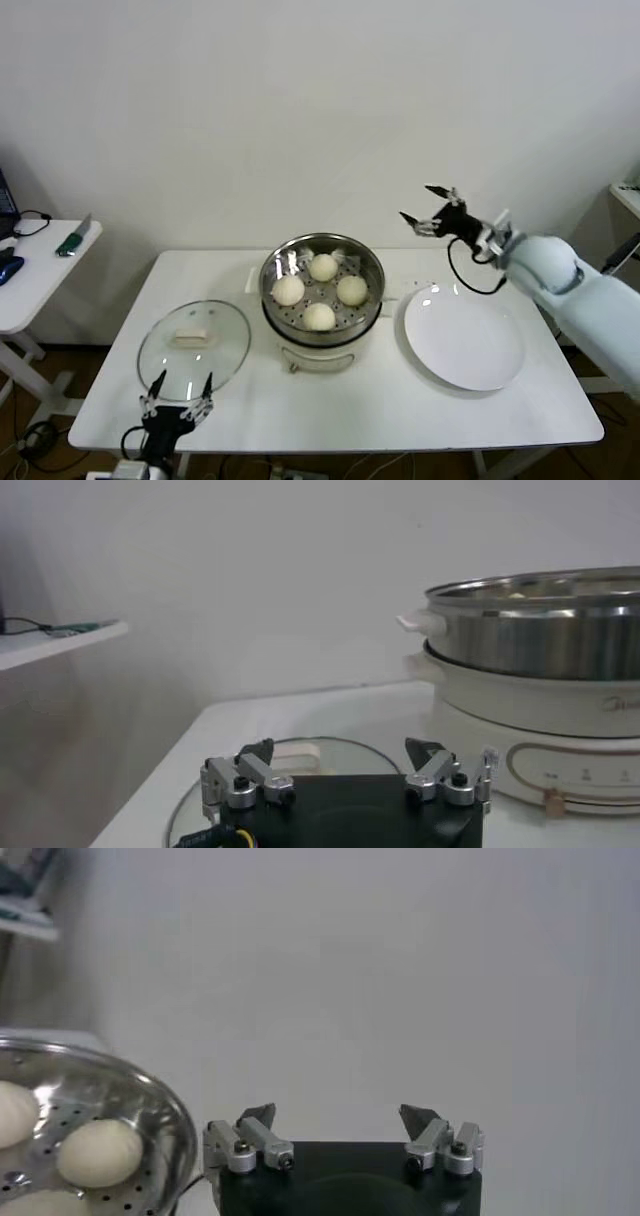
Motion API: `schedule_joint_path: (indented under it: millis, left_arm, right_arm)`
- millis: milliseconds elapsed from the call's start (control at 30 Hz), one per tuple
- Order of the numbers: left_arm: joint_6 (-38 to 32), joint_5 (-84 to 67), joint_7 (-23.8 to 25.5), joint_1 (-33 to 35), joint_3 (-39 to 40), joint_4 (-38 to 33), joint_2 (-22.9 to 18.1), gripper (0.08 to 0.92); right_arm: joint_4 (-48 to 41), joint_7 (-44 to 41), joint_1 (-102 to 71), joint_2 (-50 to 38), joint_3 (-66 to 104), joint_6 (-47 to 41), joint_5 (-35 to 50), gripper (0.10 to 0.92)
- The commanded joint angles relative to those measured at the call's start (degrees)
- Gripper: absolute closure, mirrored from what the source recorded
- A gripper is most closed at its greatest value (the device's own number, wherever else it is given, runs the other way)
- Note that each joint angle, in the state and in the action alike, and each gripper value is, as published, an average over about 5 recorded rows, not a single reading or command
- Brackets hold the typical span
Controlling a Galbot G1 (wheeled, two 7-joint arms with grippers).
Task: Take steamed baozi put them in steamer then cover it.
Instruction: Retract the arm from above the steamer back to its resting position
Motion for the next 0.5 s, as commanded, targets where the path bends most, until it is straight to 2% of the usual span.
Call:
schedule_joint_path:
  millis: [33,233,500]
  left_arm:
    - [0.70,0.25,-0.86,-0.61,0.03,-0.58,1.12,0.177]
    - [-0.16,5.03,-1.69,-0.95,-0.47,-0.91,2.15,0.177]
    - [-1.27,17.63,-3.31,-0.78,-1.14,-0.83,3.18,0.177]
  right_arm:
    - [5.56,3.27,-48.93,9.12,46.91,9.89,-6.51,0.203]
    - [6.55,2.68,-59.80,16.86,53.67,15.94,-7.49,0.203]
    - [6.23,1.93,-65.92,23.96,55.23,24.11,-7.08,0.203]
